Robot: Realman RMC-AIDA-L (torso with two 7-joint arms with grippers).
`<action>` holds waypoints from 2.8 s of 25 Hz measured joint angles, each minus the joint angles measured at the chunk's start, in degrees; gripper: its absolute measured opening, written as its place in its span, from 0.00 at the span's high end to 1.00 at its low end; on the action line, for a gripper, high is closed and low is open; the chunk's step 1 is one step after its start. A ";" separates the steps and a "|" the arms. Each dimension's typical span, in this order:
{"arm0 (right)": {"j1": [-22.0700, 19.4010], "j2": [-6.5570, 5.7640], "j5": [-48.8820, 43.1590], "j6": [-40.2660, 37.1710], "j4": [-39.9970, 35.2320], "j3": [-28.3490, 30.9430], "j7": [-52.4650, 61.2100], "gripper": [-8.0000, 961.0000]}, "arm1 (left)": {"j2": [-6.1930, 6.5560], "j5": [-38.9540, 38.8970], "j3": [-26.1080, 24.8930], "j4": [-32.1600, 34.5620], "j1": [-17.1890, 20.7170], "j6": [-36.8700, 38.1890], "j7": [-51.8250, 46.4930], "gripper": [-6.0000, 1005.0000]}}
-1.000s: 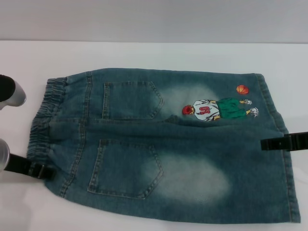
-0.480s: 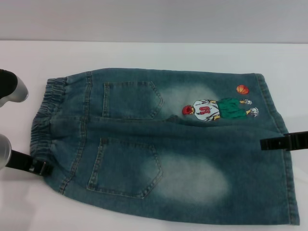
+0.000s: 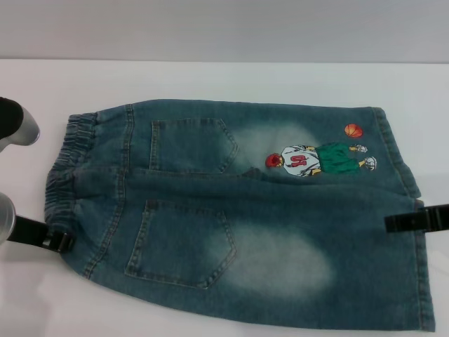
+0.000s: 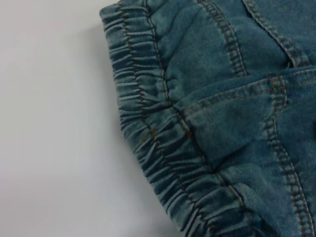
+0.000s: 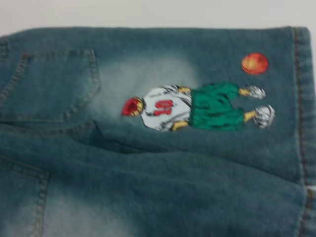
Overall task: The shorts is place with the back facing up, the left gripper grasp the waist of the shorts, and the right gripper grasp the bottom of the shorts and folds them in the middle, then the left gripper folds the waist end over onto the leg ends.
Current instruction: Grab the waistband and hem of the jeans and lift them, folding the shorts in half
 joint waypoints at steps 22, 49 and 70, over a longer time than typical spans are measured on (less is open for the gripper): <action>-3.02 0.48 -6.35 4.88 0.93 -2.39 1.35 0.37 | 0.06 -0.01 0.44 0.35 -0.80 0.00 0.19 0.72; -3.38 0.50 -7.00 4.56 4.04 -6.03 2.52 0.38 | 0.07 0.00 0.71 0.56 -1.16 -0.08 0.54 0.77; -3.17 0.51 -6.79 2.85 4.62 -9.24 3.50 0.40 | -0.02 -0.01 1.65 1.23 -2.07 -0.08 0.54 0.77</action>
